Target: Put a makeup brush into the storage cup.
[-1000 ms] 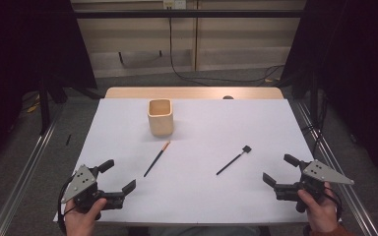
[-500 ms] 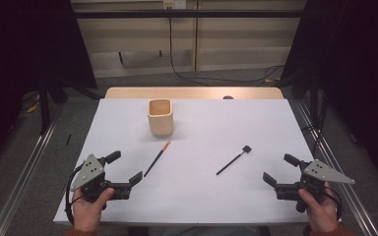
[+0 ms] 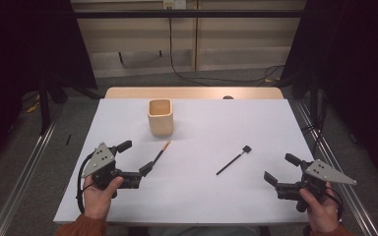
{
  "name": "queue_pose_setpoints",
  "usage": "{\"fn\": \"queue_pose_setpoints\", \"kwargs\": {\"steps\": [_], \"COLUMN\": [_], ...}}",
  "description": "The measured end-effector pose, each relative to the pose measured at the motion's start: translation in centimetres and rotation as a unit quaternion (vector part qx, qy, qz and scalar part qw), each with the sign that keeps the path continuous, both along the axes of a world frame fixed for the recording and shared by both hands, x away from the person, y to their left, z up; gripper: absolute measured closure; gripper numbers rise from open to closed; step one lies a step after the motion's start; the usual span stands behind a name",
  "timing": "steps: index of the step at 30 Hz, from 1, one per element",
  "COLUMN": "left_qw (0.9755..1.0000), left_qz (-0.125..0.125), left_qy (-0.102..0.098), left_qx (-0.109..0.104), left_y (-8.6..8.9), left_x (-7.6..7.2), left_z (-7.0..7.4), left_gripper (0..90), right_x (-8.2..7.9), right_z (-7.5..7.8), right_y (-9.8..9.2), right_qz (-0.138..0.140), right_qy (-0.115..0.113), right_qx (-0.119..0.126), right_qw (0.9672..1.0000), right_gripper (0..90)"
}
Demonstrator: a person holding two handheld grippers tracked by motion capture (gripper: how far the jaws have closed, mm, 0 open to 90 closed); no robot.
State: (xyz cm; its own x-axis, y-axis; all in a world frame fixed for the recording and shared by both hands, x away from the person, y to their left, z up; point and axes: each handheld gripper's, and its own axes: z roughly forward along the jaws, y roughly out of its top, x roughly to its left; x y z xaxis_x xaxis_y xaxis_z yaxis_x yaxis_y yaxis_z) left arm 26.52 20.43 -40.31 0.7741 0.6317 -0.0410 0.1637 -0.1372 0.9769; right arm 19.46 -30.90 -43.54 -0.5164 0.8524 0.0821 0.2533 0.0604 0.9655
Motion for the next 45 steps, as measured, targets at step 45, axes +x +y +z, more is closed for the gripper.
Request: {"fn": "queue_pose_setpoints", "kwargs": {"steps": [45], "left_qw": [0.9971], "left_qz": [0.012], "left_qy": [0.046], "left_qx": [0.059], "left_y": [-4.5], "left_x": [9.0], "left_z": [2.5], "left_gripper": [2.4], "right_x": [0.1], "right_z": [-0.1], "right_y": [0.1], "right_qz": [-0.001], "right_qy": [0.005], "right_qx": [0.001], "right_qw": [1.0000], "right_gripper": [0.0]}}
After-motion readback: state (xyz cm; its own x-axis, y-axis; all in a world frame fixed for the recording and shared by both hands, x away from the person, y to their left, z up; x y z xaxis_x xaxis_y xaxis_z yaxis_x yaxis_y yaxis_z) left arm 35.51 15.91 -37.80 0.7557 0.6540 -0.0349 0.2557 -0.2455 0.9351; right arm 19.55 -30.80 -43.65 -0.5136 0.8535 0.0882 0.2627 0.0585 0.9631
